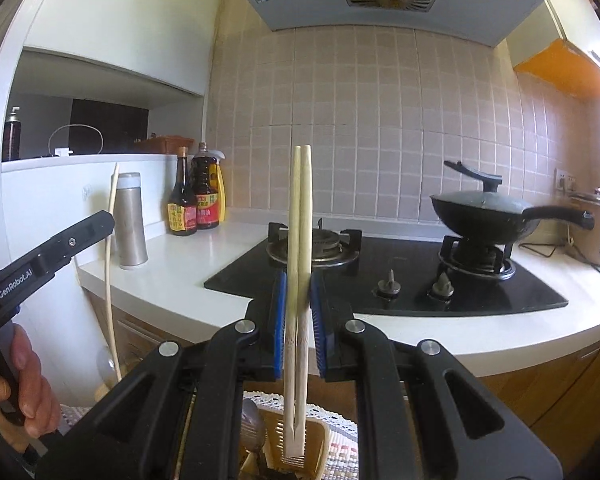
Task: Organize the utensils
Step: 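Lift the chopsticks over the yellow basket and drop them in with both tools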
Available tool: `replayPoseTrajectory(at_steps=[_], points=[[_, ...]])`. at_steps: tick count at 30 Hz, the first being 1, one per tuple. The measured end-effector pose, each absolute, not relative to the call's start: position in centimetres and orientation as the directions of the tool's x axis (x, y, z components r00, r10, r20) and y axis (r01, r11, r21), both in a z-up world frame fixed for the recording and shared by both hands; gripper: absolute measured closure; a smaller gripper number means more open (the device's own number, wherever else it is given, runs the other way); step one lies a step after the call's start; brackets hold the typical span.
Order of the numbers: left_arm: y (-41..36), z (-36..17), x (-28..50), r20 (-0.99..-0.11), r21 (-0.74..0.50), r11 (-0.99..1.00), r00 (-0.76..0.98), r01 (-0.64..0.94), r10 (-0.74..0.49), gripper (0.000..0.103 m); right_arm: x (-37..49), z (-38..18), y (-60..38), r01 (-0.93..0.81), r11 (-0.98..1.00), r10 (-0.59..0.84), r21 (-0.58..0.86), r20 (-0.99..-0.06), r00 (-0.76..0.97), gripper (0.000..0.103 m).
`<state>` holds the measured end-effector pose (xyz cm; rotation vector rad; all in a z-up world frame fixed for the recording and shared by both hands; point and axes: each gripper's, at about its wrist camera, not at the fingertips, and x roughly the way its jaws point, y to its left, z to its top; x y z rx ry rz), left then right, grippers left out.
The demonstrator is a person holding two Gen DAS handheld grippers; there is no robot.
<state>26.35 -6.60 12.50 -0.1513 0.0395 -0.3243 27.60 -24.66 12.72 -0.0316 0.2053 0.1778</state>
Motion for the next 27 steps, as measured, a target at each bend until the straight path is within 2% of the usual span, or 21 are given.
replayPoseTrajectory(at_steps=[5, 10, 12, 14, 16, 18, 20, 27], points=[[-7.1, 11.1, 26.7, -0.02, -0.125, 0.949, 0.955, 0.29, -0.295, 0.099, 28.2, 10.8, -25.0, -0.179, 0.984, 0.176, 0.005, -0.22, 0.96, 0.093], [-6.5, 10.8, 26.7, -0.037, -0.146, 0.942, 0.95, 0.302, -0.31, 0.098, 27.4, 9.9, -25.5, -0.185, 0.983, 0.184, 0.019, -0.242, 0.953, 0.092], [-6.1, 10.8, 26.6, -0.045, -0.156, 0.937, 0.945, 0.312, -0.323, 0.091, 26.9, 9.8, -25.8, -0.189, 0.982, 0.189, 0.026, -0.254, 0.948, 0.092], [-5.7, 10.8, 26.2, -0.052, -0.165, 0.933, 0.942, 0.319, -0.332, 0.072, 26.2, 9.7, -26.1, -0.202, 0.978, 0.206, 0.043, -0.277, 0.939, 0.091], [-5.1, 10.7, 25.6, -0.055, -0.174, 0.932, 0.942, 0.318, -0.331, 0.066, 25.5, 9.7, -26.5, -0.207, 0.977, 0.214, 0.055, -0.293, 0.932, 0.091], [-4.2, 10.9, 24.9, -0.072, -0.196, 0.921, 0.931, 0.338, -0.357, 0.061, 24.4, 9.6, -26.9, -0.22, 0.972, 0.234, 0.078, -0.313, 0.921, 0.082], [-3.3, 11.0, 24.1, -0.085, -0.223, 0.908, 0.921, 0.355, -0.38, 0.05, 23.3, 9.4, -27.4, -0.233, 0.967, 0.255, 0.105, -0.342, 0.904, 0.074], [-1.1, 11.3, 20.3, -0.133, -0.252, 0.895, 0.902, 0.369, -0.41, 0.049, 19.6, 9.3, -28.2, -0.201, 0.965, 0.254, 0.166, -0.424, 0.869, 0.073]])
